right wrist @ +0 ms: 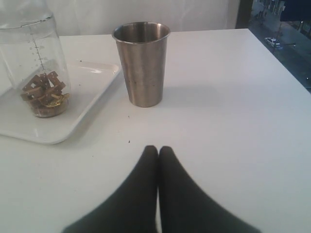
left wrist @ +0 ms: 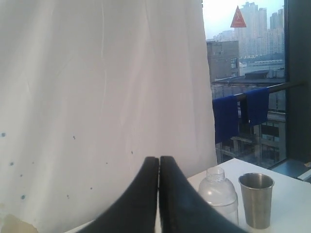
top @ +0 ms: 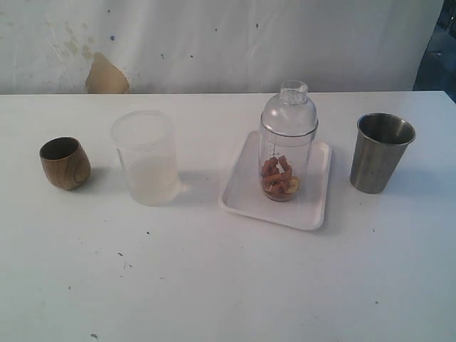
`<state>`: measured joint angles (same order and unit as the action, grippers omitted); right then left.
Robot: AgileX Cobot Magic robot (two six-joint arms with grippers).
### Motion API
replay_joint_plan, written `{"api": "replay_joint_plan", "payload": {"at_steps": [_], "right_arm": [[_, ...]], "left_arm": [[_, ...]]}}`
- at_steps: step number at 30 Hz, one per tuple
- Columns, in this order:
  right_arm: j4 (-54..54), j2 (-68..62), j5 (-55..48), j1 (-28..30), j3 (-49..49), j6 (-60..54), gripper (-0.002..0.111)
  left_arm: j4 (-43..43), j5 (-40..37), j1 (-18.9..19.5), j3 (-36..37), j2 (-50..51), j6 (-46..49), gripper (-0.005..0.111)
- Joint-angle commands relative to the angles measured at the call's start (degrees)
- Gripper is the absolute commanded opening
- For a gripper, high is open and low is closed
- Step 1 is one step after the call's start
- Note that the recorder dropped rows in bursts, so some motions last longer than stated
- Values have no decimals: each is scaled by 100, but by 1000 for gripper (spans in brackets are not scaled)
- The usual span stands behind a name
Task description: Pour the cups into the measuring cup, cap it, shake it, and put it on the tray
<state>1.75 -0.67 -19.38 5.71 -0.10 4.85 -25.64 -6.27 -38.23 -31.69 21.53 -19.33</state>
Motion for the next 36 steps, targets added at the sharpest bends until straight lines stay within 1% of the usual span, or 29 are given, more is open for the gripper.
{"api": "replay_joint_plan", "payload": {"at_steps": [1,8,10,12,16,20,22,24,26,28,30,33,36], "right_arm": [[21,4,21,-3,10,-7,0],[21,4,21,-3,10,-7,0],[21,4,21,-3,10,-7,0],[21,4,21,-3,10,-7,0],[21,4,21,-3,10,-7,0],[21,4,21,-3,10,-7,0],[21,4,21,-3,10,-7,0],[21,4,21,-3,10,-7,0],[21,4,21,-3,10,-7,0],[21,4,21,-3,10,-7,0],[21,4,21,-3,10,-7,0],[21,4,21,-3,10,-7,0],[21,4,21,-3,10,-7,0]], "left_arm": [[108,-24,-4,24,-21,16,1],[127,72,48,151,-21,14,1],[138,17,174,262,-97,14,1],[321,4,400,412,-265,14,1],[1032,-38,1166,779,-752,14,1],[1071,-111,2225,1105,-1395,14,1],[1279,-119,2722,1224,-1740,14,1],[1946,-135,3201,1338,-2023,14,1],[2496,-135,3547,1469,-2153,14,1],[2609,-89,3809,1654,-2153,14,1],[2597,-88,3942,1817,-2153,14,1],[2564,-88,4024,2203,-2153,14,1],[2564,-99,4024,2580,-2153,14,1]]}}
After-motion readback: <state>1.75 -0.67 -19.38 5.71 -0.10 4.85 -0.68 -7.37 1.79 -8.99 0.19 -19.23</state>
